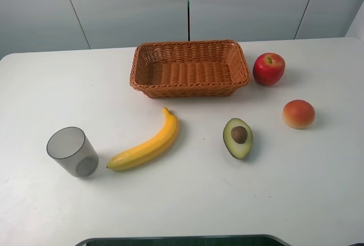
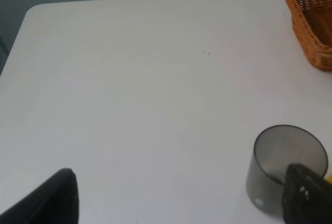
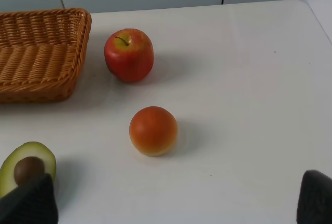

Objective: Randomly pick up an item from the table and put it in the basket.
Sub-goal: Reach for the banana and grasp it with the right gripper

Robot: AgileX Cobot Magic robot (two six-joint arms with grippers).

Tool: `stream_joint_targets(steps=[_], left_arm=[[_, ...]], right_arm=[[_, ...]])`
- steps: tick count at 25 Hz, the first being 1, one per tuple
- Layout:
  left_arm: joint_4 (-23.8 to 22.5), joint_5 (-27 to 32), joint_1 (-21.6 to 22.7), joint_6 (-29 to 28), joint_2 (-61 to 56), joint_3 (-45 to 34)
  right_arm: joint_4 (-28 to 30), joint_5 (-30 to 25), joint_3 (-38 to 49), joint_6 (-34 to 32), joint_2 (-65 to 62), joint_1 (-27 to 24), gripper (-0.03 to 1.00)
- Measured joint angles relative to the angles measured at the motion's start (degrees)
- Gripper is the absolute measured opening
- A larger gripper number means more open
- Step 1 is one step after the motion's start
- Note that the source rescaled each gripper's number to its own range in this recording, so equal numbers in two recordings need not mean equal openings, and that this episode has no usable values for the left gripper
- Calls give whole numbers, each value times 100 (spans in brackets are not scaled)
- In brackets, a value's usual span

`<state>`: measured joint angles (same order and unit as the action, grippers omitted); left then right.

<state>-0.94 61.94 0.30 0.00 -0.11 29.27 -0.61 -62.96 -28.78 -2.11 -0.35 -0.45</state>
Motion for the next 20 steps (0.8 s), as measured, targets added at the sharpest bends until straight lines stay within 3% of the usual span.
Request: stream_joint_targets(steps=[10, 16, 20], left_arm=[[0, 0, 0, 0, 0, 0], [0, 0, 0, 0, 0, 0], [0, 0, 0, 0, 0, 0]], right_arm=[[-52, 11, 0, -168, 0, 23, 100], [-230, -49, -35, -196, 35, 545, 100], [-465, -265, -254, -16, 588, 603, 100]])
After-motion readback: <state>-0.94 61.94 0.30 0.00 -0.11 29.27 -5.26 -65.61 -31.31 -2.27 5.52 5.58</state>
